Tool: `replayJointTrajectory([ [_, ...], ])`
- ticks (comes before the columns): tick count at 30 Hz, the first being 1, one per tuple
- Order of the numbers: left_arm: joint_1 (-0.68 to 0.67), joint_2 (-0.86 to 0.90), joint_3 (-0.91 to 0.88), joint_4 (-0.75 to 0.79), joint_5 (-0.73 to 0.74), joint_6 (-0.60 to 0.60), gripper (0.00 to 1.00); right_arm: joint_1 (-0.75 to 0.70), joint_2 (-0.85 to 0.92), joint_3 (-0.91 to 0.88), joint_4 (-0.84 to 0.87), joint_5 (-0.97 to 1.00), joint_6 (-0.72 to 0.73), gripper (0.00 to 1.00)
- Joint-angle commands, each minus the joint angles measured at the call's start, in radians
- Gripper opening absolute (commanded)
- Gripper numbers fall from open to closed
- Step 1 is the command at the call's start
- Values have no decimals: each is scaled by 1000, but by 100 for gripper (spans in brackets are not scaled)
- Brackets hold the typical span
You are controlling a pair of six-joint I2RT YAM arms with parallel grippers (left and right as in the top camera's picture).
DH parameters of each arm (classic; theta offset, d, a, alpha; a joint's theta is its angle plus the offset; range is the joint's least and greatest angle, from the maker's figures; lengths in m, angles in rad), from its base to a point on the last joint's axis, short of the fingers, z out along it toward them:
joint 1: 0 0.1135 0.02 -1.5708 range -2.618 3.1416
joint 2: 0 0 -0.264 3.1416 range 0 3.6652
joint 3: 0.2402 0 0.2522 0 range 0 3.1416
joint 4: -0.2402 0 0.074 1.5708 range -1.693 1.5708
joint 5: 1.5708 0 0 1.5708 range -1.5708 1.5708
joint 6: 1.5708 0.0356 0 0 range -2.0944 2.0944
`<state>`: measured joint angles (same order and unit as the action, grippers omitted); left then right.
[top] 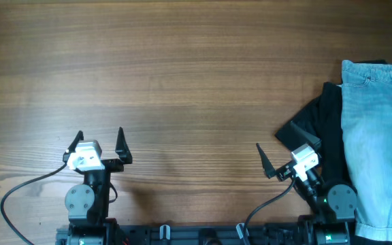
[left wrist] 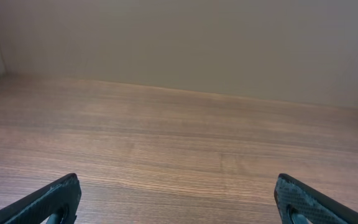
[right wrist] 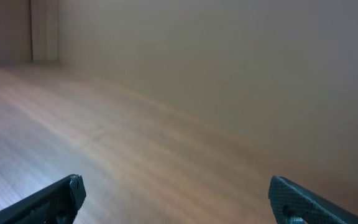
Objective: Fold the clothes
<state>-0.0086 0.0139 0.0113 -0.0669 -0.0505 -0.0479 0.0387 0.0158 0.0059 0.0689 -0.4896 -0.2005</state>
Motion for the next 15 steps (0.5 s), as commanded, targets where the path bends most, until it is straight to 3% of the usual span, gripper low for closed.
replayJointTrajectory([
  [1, -6, -9, -6, -1, 48, -13, 100, 2, -7, -1, 27, -5, 17, 100],
  [4, -6, -9, -6, 8, 146, -13, 100, 2, -6, -1, 16, -5, -8, 100],
  [8, -6, -9, 25, 118, 286, -36, 100, 2, -6, 23, 97, -116, 161, 100],
  [12, -6, 45, 208, 51, 285, -43, 100, 2, 32, 180, 63, -101, 204, 100],
  [15, -6, 198, 400, -93, 286, -43, 100, 2, 165, 369, -114, -40, 204, 100],
])
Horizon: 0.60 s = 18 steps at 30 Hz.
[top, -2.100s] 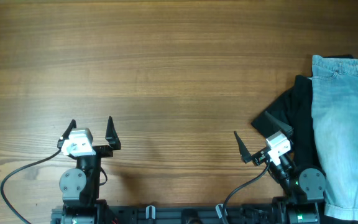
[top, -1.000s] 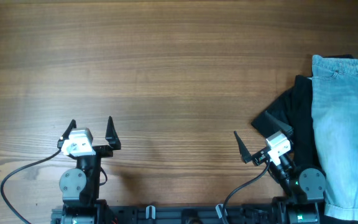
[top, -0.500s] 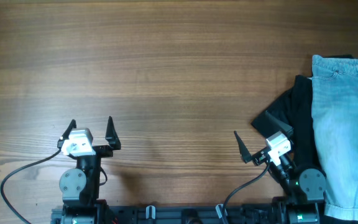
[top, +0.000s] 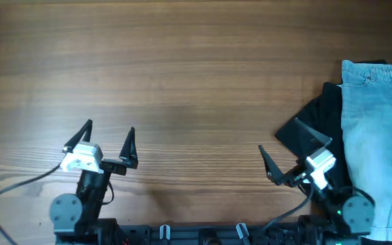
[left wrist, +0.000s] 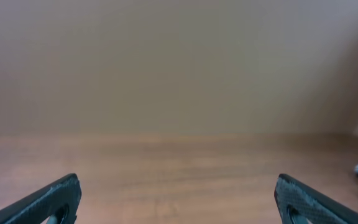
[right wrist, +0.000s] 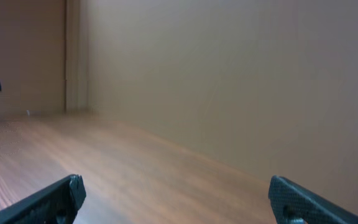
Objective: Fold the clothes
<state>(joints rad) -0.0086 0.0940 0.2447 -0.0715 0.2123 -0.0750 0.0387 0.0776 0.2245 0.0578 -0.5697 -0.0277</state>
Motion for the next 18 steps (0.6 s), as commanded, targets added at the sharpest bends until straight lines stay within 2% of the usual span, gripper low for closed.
replayJointTrajectory([
  [1, -6, 206, 257, -165, 23, -16, 100, 2, 184, 233, -183, 60, 32, 100],
  [6, -6, 616, 696, -544, 44, -28, 100, 2, 636, 669, -621, 144, 73, 100],
  [8, -6, 726, 815, -652, 62, -27, 100, 2, 764, 792, -697, 108, 82, 100],
  [10, -6, 847, 932, -743, 100, -26, 100, 2, 887, 872, -724, 32, 115, 100],
  [15, -6, 908, 961, -756, 153, -10, 100, -6, 1048, 937, -604, -147, 196, 100],
  [16, -6, 907, 961, -766, 159, -11, 100, -10, 1069, 937, -557, -124, 212, 99],
  [18, -6, 898, 961, -783, 240, -19, 100, -17, 1116, 941, -538, 76, 295, 99],
])
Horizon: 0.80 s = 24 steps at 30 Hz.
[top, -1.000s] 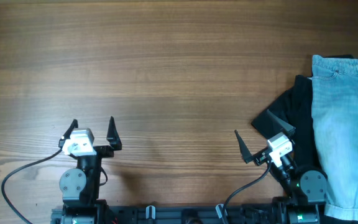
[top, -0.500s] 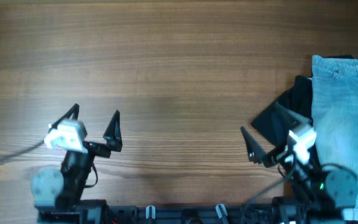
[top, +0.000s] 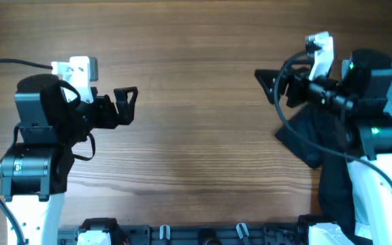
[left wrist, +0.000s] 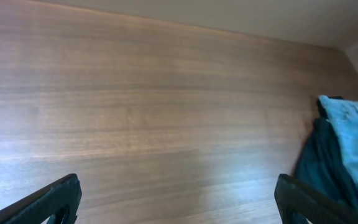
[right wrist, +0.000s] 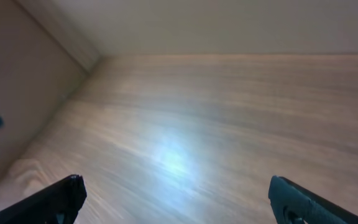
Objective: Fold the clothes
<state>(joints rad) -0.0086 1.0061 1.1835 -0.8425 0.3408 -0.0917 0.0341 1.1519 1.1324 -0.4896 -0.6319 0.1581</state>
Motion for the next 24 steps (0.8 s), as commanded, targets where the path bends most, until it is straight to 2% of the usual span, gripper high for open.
replayJointTrajectory([
  [1, -6, -19, 23, -10, 150, -3, 100, -15, 81, 42, 3, 256, 130, 99],
  [5, -6, -19, 23, 21, 157, -3, 100, -27, 316, 176, -76, 625, 130, 99],
  [8, -6, -18, 23, 27, 156, -3, 100, -82, 521, 335, -140, 780, 164, 99],
  [11, -6, 0, 23, 18, 156, -3, 100, -167, 690, 443, -148, 789, 256, 93],
  [16, -6, 71, 22, -27, 156, -3, 100, -311, 897, 452, -114, 824, 294, 85],
  [24, -6, 163, 22, -50, 156, -3, 100, -362, 977, 449, -139, 883, 285, 75],
])
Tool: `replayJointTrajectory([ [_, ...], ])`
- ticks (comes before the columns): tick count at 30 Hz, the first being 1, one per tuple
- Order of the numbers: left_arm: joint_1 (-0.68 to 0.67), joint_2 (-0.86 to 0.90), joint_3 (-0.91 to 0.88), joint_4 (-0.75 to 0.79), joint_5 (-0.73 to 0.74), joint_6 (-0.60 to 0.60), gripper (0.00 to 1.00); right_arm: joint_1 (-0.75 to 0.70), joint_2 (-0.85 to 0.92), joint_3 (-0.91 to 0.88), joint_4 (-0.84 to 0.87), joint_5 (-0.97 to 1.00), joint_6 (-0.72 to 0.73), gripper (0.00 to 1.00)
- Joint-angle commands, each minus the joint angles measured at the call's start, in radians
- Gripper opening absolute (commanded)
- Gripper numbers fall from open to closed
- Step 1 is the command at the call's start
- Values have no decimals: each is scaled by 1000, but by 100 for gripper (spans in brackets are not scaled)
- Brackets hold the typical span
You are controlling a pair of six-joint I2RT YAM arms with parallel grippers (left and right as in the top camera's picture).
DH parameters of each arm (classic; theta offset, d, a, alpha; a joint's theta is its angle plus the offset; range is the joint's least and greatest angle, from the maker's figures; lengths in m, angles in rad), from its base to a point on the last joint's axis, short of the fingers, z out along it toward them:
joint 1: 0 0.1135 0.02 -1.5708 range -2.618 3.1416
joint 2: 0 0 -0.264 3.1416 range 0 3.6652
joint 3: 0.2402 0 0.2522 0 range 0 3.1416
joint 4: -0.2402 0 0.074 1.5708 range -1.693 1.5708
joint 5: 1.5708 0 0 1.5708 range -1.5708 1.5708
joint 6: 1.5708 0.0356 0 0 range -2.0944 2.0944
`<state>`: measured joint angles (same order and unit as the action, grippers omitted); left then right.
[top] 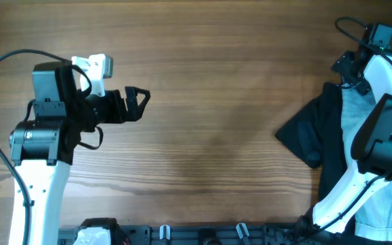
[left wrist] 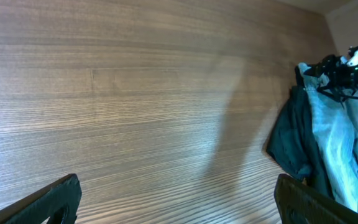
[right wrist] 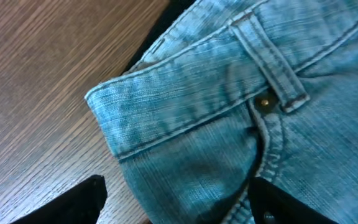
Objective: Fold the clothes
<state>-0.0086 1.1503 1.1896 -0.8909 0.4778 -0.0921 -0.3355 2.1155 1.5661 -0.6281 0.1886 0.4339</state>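
Light blue jeans (top: 356, 112) lie at the table's right edge on top of a black garment (top: 311, 137). My right gripper (top: 346, 71) is over the far left corner of the jeans' waistband. In the right wrist view the waistband corner (right wrist: 166, 102) and its metal button (right wrist: 265, 102) fill the frame, and my right gripper (right wrist: 179, 208) stands open just above the denim, a finger on each side of the corner. My left gripper (top: 137, 102) hangs open over bare wood at the left, holding nothing. From its camera the jeans (left wrist: 335, 134) and black garment (left wrist: 287, 138) show at far right.
The wooden table (top: 203, 61) stretches wide between the two arms. The right arm's links (top: 386, 129) lie over the clothes pile. Cables run from the left arm. The arm bases and rail sit along the near edge.
My right gripper was over bare wood left of the pile, facing left; now it is at the far right over the jeans' waistband corner. The left gripper has shifted a little right and nearer.
Both arms first sat low at the near edge with grippers open. Then they were turned slightly there. Later both were raised out over the table, still open. Now the right gripper straddles the jeans' waistband corner and the left hovers over wood.
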Motion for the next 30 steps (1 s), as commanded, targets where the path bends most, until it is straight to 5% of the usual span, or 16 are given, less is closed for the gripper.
replayJointTrajectory([
  [1, -6, 21, 16, -2, 19, -3, 100, 8, 16, 16, -2, 63, 10, 72],
  [6, -6, 20, 16, -2, 19, -2, 100, 8, 51, -5, 5, 47, -23, 68],
  [11, -6, 20, 16, -1, 19, -2, 100, 26, 52, -5, 11, 59, -180, 75],
  [21, -6, 20, 16, -1, 20, -3, 100, 31, 55, -17, 24, 127, -136, 55],
  [24, -6, 20, 16, -1, 20, -3, 100, 31, 59, -24, 18, 159, -109, 59],
  [28, -6, 20, 16, -1, 24, -3, 100, 30, 79, -24, 13, 157, -117, 45],
  [30, -6, 20, 16, -1, 24, -3, 100, 31, 82, -24, 10, 131, -120, 25],
])
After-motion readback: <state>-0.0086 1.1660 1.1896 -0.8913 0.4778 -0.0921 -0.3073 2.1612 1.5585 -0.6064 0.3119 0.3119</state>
